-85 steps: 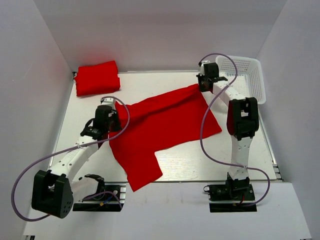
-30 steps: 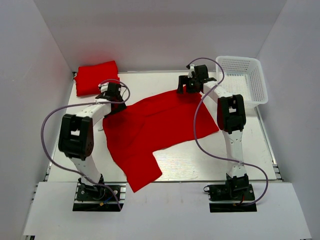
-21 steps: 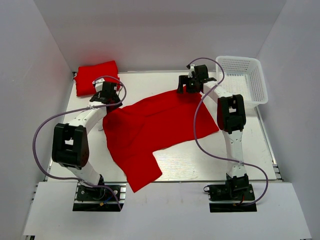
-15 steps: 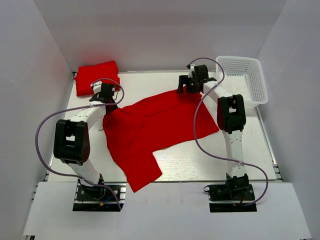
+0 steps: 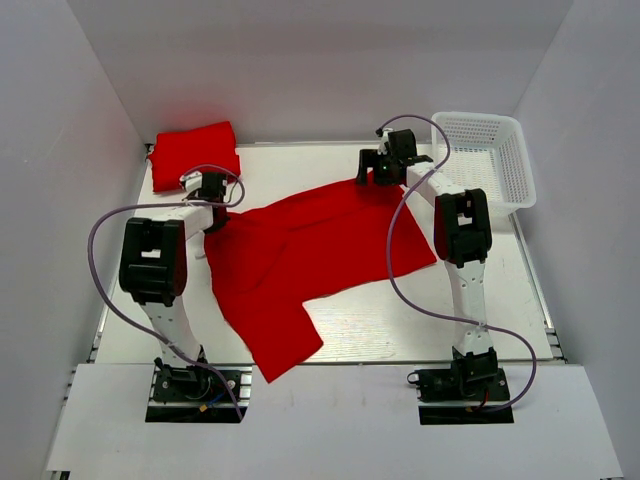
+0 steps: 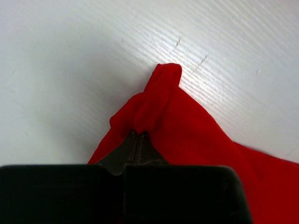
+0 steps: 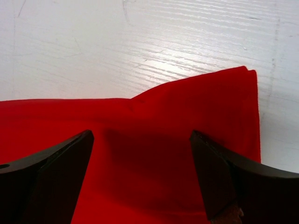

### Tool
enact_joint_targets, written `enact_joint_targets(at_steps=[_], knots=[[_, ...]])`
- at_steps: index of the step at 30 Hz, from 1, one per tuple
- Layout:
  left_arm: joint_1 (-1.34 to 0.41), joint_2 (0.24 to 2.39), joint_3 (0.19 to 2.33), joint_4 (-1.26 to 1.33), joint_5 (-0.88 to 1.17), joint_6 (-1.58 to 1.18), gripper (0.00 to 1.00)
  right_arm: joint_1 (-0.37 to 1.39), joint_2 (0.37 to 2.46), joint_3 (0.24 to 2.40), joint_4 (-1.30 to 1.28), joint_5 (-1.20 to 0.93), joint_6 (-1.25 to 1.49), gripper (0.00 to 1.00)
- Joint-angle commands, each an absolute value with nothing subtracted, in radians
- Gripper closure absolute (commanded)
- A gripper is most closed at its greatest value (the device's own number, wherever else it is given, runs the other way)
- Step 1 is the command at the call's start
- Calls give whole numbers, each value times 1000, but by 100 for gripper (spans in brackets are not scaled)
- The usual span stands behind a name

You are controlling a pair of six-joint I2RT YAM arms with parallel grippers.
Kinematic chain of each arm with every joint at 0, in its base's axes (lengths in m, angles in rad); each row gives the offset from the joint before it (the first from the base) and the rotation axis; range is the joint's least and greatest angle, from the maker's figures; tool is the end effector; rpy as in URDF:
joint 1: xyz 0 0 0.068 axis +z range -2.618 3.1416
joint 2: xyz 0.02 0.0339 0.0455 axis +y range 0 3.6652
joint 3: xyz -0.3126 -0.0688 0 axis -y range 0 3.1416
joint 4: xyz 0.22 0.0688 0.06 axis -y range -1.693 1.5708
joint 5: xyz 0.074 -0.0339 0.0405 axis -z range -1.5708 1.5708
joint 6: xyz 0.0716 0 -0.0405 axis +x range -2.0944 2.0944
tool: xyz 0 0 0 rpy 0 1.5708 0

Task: Fold and stack the t-shirts
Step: Fold the flattened tshirt in 1/3 of the way

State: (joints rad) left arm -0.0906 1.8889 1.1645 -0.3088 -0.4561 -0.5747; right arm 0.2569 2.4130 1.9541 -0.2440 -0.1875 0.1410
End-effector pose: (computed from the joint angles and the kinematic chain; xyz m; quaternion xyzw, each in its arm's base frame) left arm 0.3943 -0.0042 0.1908 -0.2834 0.8974 0.1215 0.3157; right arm 0.5645 0.1621 0.1847 -0.0916 0.8995 0.1660 0.3936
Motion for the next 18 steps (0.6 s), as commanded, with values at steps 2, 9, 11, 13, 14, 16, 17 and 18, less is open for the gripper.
enact_joint_targets(at_steps=[2,9,11,13,14,16,17,18], knots=[[-51,1934,1219,-348,-512,-647,100,247,2445,1967,-253,-101,201,10],[-17,2080,1362,-364,-410,-628,100,247,2467,1973,-229,-124,279,10],[-17,2124,1414,-364,-390,-603,100,244,2468,1974,-222,-120,308,10],[-17,2183,1488,-373,-368,-591,100,244,2473,1968,-207,-106,342,10],[-17,2198,1523,-373,-354,-577,100,244,2473,1968,-199,-106,345,10],[-17,2220,1552,-383,-354,-568,100,245,2477,1973,-186,-106,354,10],[-17,2229,1561,-394,-345,-568,98,242,2479,1979,-184,-109,356,10],[-17,2229,1572,-394,-345,-557,97,244,2479,1986,-183,-110,354,10]])
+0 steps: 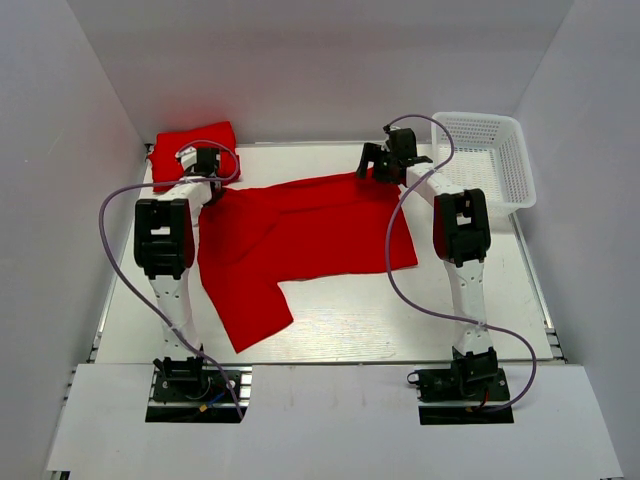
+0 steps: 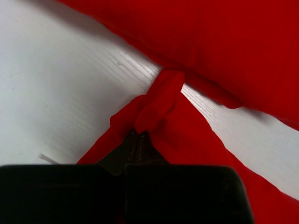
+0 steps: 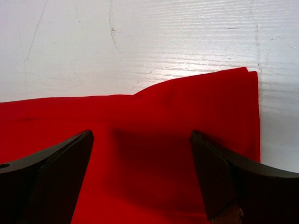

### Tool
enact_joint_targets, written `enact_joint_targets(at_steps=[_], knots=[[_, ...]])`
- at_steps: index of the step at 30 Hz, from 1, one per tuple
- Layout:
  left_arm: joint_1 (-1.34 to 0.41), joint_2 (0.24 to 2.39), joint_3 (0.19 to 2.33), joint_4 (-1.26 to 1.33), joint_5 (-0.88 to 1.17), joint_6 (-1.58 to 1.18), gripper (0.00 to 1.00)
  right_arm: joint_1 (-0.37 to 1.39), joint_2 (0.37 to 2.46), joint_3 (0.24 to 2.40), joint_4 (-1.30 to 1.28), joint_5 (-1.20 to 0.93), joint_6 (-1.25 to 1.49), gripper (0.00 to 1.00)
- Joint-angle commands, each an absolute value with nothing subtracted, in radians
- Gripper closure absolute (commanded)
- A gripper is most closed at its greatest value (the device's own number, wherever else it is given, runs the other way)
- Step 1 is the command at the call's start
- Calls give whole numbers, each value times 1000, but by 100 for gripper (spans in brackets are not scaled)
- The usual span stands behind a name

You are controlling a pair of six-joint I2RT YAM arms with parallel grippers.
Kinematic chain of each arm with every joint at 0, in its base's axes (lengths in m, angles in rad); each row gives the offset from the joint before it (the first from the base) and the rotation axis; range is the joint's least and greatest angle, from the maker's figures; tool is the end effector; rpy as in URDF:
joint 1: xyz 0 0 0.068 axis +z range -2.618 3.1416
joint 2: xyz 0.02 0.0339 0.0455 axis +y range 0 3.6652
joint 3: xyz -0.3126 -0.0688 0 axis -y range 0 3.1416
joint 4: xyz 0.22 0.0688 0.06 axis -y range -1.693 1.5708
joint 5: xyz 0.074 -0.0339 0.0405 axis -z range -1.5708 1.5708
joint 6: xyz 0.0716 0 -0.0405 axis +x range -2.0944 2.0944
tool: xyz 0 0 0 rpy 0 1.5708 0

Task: Fold and stack the t-shirts
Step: Fold the flattened tshirt in 1/3 of the way

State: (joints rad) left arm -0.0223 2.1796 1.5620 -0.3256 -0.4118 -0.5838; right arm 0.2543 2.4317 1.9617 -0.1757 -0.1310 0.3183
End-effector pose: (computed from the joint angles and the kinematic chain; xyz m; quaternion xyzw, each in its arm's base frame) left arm 0.4954 0.0176 0.1784 -0.3186 0.8771 0.0954 0.3464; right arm 0.5747 0.1590 0.1839 -0.0006 0.8935 0.1819 0.4106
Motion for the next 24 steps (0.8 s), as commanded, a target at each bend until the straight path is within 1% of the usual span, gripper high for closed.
enact_joint_targets(at_steps=[1,2,5,6,8,9,11,12,13,15,16,18,21,24], knots=[[-17,2229,1572,-403,-345,-557,94,247,2476,1994,-180,-120,348,10],[-17,2211,1572,-403,-345,-548,84,245,2476,2002,-179,-126,338,10],[-17,2172,1563,-426,-373,-548,66,250,2453,2016,-176,-147,293,10],[-17,2140,1563,-439,-373,-548,56,252,2438,2017,-175,-150,284,10],[-17,2111,1563,-477,-373,-520,50,252,2413,2020,-178,-199,244,10],[-17,2099,1578,-512,-373,-520,33,255,2392,2020,-186,-218,235,10],[-17,2062,1600,-604,-409,-531,20,258,2355,1985,-189,-262,195,10],[-17,2051,1600,-635,-420,-531,17,262,2327,1961,-189,-261,177,10],[-17,2037,1611,-659,-446,-543,17,265,2301,1948,-192,-255,169,10],[-17,1994,1611,-734,-474,-566,8,271,2269,1910,-207,-249,141,10],[-17,1976,1611,-747,-498,-566,0,275,2244,1901,-213,-238,135,10],[-17,1942,1601,-782,-524,-575,0,281,2223,1853,-219,-198,109,10],[-17,1882,1601,-831,-577,-603,0,287,2134,1792,-216,-166,106,10],[-28,1845,1611,-831,-627,-589,0,295,2060,1709,-204,-137,106,10]])
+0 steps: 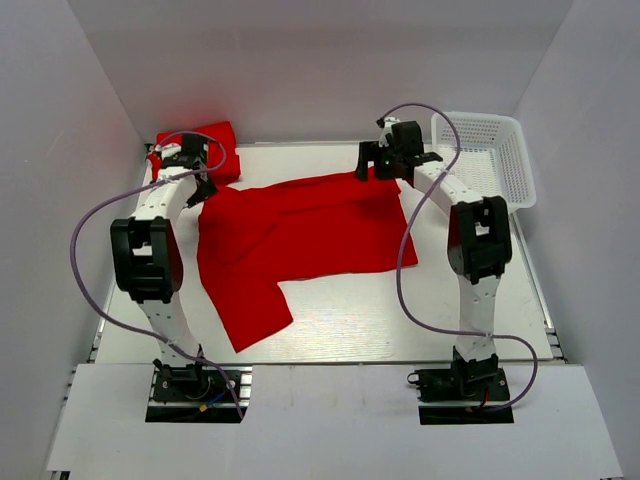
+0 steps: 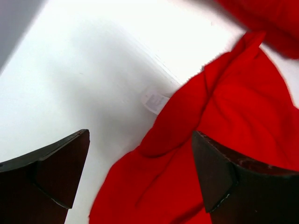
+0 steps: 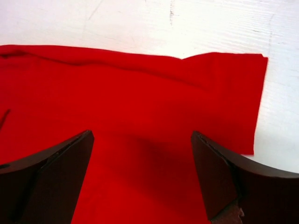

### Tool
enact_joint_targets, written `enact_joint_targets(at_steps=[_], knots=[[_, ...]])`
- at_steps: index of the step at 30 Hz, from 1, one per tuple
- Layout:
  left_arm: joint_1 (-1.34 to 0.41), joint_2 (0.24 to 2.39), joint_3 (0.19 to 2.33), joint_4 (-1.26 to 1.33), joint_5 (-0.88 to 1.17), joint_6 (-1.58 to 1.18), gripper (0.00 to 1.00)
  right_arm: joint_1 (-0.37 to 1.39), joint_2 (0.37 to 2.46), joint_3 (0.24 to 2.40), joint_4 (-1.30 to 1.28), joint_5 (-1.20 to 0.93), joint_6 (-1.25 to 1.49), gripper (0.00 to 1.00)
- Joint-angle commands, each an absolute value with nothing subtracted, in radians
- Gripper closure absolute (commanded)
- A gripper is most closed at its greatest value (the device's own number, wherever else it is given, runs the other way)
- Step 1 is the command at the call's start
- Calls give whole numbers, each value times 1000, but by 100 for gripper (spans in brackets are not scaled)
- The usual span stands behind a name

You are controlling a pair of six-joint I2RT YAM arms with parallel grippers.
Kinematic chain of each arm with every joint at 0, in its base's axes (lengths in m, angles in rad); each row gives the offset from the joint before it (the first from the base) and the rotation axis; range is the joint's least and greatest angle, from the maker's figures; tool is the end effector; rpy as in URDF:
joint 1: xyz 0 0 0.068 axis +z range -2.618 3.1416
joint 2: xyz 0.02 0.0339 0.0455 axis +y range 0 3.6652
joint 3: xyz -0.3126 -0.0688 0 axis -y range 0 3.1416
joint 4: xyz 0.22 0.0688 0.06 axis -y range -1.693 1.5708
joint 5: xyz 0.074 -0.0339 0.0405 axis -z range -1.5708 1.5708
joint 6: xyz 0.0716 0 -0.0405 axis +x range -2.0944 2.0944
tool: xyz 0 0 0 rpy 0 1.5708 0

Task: Fold and stack the t-shirts
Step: Fold the flattened tshirt in 1/3 of the way

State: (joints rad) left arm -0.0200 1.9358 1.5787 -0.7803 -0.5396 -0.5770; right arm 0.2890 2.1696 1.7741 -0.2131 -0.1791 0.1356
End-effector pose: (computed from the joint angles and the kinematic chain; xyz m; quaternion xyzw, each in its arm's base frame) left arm 0.4162 0.0285 0.2619 -0.3139 0.8893 0.1879 0.2746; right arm 0.5148 0.1664 0.2597 -0.1089 0.8772 0.1746 0.4338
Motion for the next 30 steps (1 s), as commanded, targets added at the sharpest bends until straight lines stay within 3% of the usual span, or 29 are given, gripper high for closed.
enact_joint_targets(at_steps=[1,3,5,9,12,30], knots=[[-28,1833,1620,-842,-618,-575,0,295,2046,1669,-186,-127,109,10],[-38,1821,1631,-828,-574,-516,0,296,1987,1628,-172,-111,118,10],[-38,1786,1559,-717,-395,-438,0,298,1959,1542,-149,-109,138,10],[-57,1677,1332,-401,191,-211,0,298,1863,1396,-109,-106,170,10],[-77,1652,1214,-255,426,-154,0,298,1829,1327,-106,-107,179,10],[-109,1870,1241,-305,308,-95,0,290,1818,1273,-153,-89,156,10]])
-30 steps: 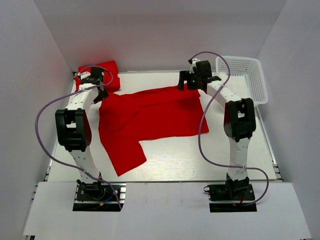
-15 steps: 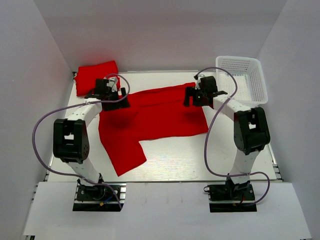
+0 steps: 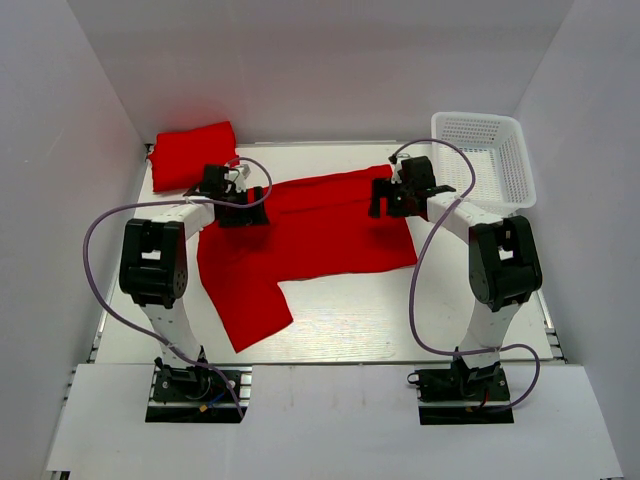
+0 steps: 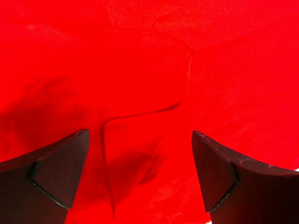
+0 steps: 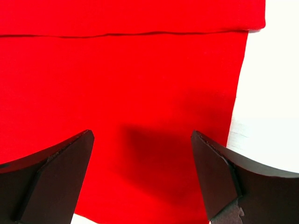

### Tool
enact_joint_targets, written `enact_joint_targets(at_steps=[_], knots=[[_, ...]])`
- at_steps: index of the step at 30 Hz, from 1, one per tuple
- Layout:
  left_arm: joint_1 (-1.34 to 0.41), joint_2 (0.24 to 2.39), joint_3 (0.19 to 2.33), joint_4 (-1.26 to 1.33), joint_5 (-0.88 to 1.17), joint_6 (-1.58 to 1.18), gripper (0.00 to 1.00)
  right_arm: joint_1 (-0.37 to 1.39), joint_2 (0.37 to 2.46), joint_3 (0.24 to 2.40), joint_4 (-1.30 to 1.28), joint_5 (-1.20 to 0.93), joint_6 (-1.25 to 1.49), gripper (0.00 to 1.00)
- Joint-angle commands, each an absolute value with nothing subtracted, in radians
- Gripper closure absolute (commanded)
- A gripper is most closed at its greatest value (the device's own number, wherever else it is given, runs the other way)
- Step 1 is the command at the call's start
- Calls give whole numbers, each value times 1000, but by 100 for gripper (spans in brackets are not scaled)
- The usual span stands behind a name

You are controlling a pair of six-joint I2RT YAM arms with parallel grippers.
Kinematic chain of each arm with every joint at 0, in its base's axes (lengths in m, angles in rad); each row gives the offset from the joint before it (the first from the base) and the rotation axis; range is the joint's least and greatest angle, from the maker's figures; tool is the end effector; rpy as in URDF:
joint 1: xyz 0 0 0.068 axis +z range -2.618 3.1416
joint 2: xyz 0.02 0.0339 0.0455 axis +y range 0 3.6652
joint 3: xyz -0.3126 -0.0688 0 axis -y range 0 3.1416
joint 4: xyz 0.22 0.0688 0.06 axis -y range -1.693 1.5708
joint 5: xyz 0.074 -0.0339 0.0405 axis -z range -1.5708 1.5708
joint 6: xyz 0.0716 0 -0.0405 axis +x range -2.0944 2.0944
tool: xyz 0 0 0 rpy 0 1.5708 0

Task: Fold and stack the t-shirts
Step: Fold the flattened tshirt in 1/3 of the way

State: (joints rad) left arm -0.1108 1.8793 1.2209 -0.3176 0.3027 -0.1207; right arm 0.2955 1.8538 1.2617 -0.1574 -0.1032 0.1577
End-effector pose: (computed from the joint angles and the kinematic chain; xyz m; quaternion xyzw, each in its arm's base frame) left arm 0.4006 -0.0660 0.2063 0.0395 0.9454 -0.1766 0.2711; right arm 0.4089 0.1322 0.2417 -0.0836 0.9121 0.1356 0.3779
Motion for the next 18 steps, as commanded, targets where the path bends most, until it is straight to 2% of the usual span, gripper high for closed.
enact_joint_targets(at_steps=[1,12,15,18], knots=[[-109,1887,1241,-305,325,-95,0,291,1819,1275,-155,-89,158,10],[-127,1896,1181,-235,439,-95,0,291,1821,1282,-158,-80,158,10],[-127,1870,1169,-223,483,-95,5,291,1819,1284,-156,-83,158,10],[-137,1841,1143,-210,483,-95,6,291,1822,1281,-158,-81,161,10]])
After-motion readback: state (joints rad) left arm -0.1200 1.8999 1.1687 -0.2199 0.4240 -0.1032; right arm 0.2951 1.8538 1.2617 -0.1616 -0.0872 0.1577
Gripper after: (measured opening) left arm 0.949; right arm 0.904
